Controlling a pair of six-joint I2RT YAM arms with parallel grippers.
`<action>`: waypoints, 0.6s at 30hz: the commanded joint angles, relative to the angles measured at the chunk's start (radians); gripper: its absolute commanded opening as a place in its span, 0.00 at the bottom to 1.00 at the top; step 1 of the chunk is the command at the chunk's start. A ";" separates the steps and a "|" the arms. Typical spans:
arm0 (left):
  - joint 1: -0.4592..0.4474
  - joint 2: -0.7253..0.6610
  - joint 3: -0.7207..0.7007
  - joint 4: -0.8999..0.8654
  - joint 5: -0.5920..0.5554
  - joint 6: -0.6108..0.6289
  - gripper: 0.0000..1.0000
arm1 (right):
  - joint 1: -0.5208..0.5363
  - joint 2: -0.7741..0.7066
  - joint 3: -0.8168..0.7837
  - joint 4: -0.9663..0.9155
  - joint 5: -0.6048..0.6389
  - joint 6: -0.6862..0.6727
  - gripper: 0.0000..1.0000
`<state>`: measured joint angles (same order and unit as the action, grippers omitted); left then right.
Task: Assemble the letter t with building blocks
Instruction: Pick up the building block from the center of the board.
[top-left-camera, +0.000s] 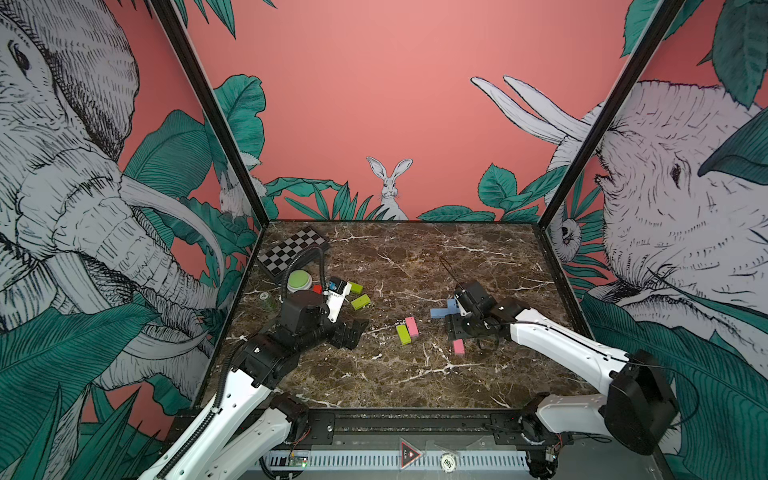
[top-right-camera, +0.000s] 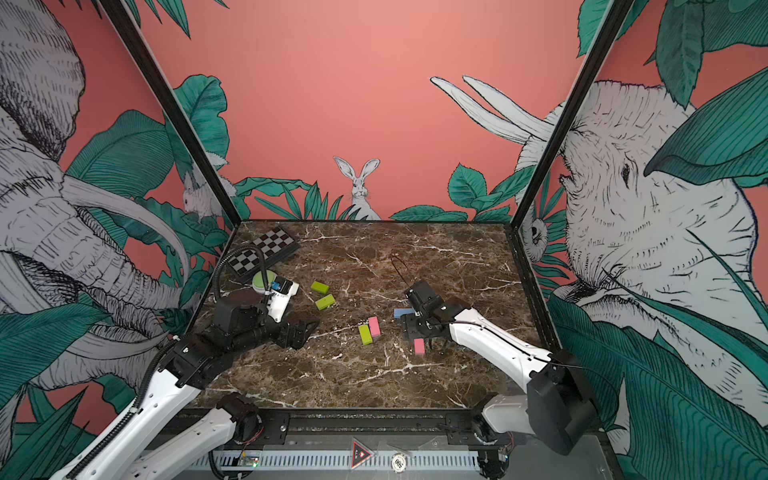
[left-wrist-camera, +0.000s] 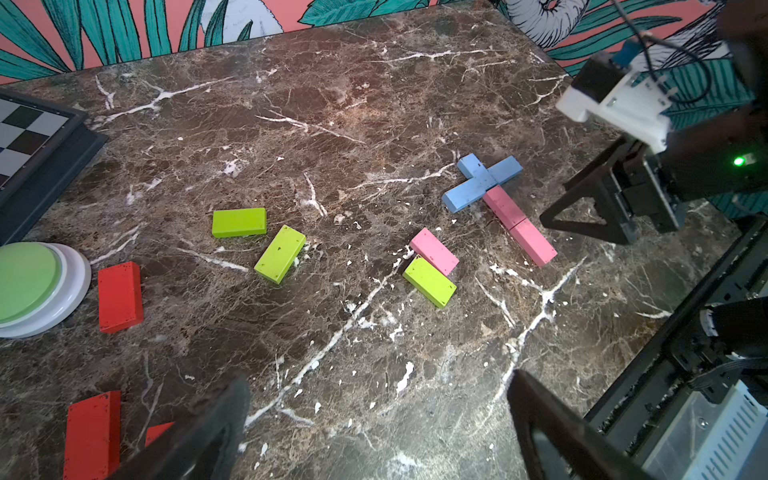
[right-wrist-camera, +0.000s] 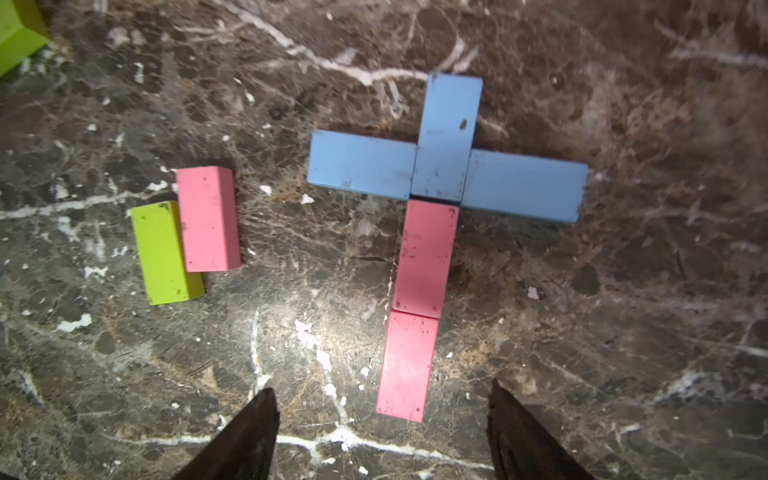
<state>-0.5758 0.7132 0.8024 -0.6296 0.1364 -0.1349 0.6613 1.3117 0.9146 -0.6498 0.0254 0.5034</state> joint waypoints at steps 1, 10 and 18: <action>-0.004 -0.008 0.000 -0.014 -0.009 0.004 0.99 | 0.000 0.008 0.054 -0.062 -0.022 -0.072 0.78; -0.005 -0.008 0.000 -0.015 -0.013 0.006 0.99 | 0.058 0.127 0.154 -0.019 -0.096 -0.050 0.76; -0.005 -0.009 0.000 -0.015 -0.012 0.006 0.99 | 0.141 0.279 0.226 0.043 -0.113 0.000 0.70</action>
<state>-0.5758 0.7124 0.8024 -0.6296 0.1303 -0.1345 0.7841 1.5608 1.1236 -0.6388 -0.0731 0.4763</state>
